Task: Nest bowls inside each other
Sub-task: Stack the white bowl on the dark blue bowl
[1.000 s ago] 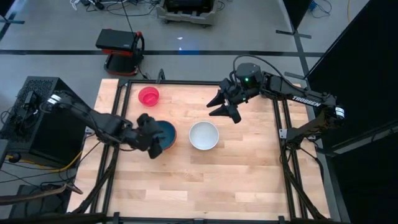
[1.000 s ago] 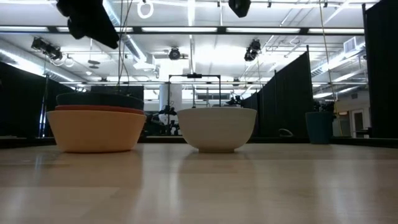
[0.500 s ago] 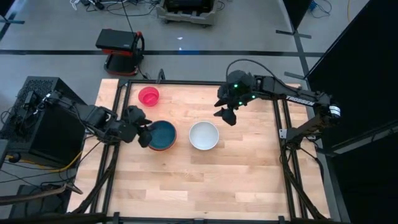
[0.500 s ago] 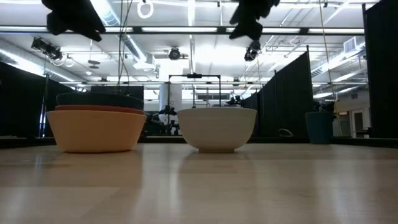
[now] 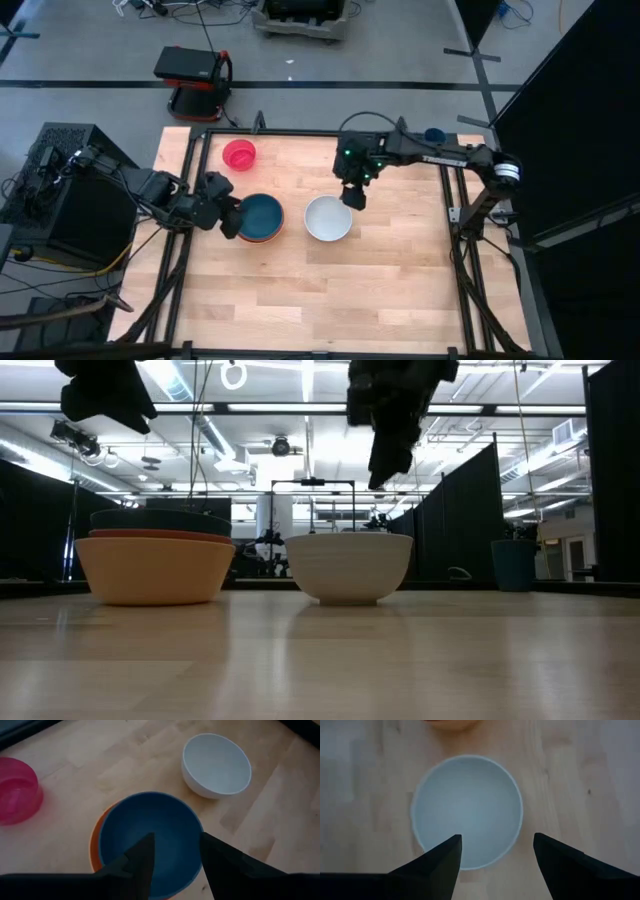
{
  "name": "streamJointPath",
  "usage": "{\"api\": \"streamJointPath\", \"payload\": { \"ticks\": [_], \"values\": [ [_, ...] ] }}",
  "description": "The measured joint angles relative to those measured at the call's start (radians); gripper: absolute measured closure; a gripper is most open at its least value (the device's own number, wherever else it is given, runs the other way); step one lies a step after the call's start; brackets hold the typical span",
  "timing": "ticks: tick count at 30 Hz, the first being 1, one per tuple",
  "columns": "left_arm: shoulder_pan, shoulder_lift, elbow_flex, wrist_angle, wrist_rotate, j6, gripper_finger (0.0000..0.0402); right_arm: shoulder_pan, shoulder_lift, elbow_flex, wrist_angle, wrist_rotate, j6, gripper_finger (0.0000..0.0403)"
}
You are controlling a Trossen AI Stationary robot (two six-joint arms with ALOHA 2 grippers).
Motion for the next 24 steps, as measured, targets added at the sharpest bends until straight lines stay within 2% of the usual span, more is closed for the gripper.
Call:
{"api": "streamJointPath", "payload": {
  "ticks": [24],
  "values": [
    [0.0, 0.0, 0.0, 0.035, 0.033, -0.004, 0.0259, -0.065, 0.188, 0.0, 0.006, -0.019, -0.017, 0.0169]
  ]
}}
